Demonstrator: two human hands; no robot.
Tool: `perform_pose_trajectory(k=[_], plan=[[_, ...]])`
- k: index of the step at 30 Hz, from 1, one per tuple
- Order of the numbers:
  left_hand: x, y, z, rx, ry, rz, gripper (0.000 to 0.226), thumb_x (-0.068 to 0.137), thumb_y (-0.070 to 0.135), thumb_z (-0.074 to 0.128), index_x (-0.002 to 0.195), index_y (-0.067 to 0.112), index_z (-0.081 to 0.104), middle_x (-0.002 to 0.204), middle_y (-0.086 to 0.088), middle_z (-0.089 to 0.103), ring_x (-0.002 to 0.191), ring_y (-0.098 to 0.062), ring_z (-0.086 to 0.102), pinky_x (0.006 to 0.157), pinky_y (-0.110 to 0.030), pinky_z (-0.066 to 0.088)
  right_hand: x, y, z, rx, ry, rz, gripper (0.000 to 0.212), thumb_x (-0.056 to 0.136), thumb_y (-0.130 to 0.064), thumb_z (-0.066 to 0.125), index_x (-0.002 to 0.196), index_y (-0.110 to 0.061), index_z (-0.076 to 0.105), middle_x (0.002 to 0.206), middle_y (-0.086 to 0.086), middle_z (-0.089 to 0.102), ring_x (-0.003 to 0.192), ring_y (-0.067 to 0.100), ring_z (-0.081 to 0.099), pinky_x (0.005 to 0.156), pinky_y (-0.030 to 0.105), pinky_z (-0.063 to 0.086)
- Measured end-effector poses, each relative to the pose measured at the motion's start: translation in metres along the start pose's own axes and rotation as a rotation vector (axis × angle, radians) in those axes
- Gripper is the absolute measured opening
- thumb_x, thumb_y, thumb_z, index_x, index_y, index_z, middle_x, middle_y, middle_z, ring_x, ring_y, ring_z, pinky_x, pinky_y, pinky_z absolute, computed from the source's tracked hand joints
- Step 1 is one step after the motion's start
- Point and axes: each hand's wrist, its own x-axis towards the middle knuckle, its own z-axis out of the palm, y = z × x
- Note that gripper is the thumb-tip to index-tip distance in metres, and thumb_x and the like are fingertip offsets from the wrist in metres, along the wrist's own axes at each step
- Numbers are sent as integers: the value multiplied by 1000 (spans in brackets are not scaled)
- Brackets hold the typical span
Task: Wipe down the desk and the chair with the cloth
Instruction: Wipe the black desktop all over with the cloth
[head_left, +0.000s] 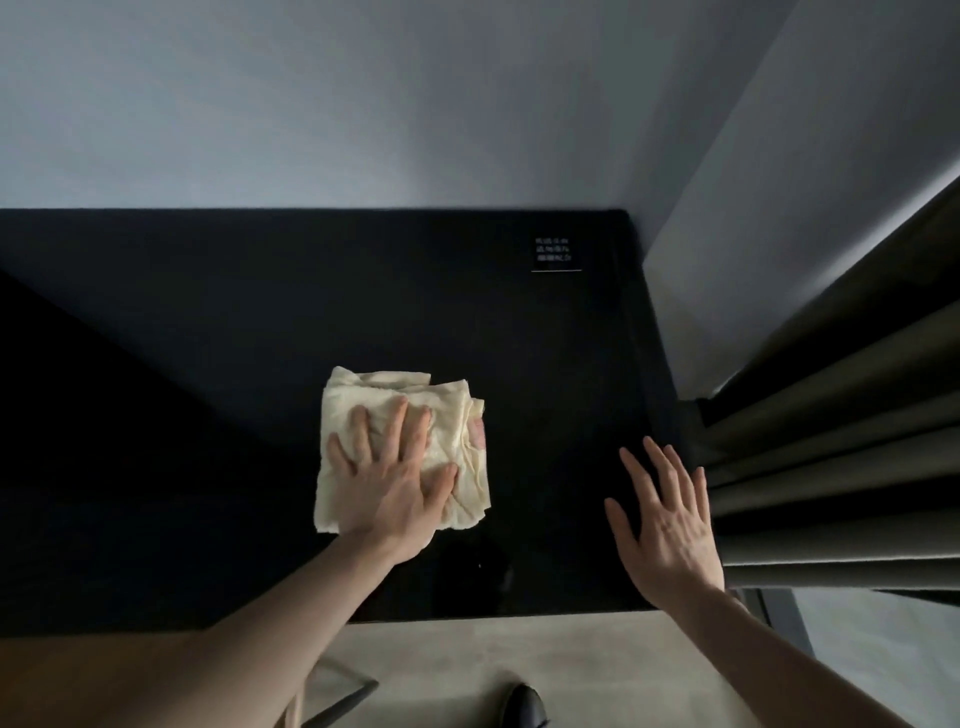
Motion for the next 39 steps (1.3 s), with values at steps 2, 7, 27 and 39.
perform_pose_trajectory(k=[2,7,27,39], plan=[[12,49,-2,-22,-17,39,82,99,77,11,170,36,11,179,1,1,161,-46,2,124,-72,13,6,23,-7,44,19,86,66,105,-55,36,166,-28,35,175,4,24,162,30,18,132,57,11],[45,152,-8,6,-28,150,80,102,77,11,169,36,-7,178,1,-17,161,-47,-12,124,-73,1,6,34,-3,280,43,218,68,104,-38,58,166,-29,30,174,-1,24,157,27,28,124,53,32],[101,186,-9,30,21,322,74,101,74,24,164,37,15,176,7,4,163,-37,4,127,-64,13,5,39,-6,300,15,198,72,106,-41,51,170,-25,21,176,-5,16,156,23,26,115,50,46],[96,115,-5,52,34,246,78,99,79,15,166,39,8,177,9,-7,163,-35,-2,127,-65,14,4,34,-4,254,-21,206,70,108,-42,44,170,-28,15,178,-3,9,158,25,23,118,51,43]])
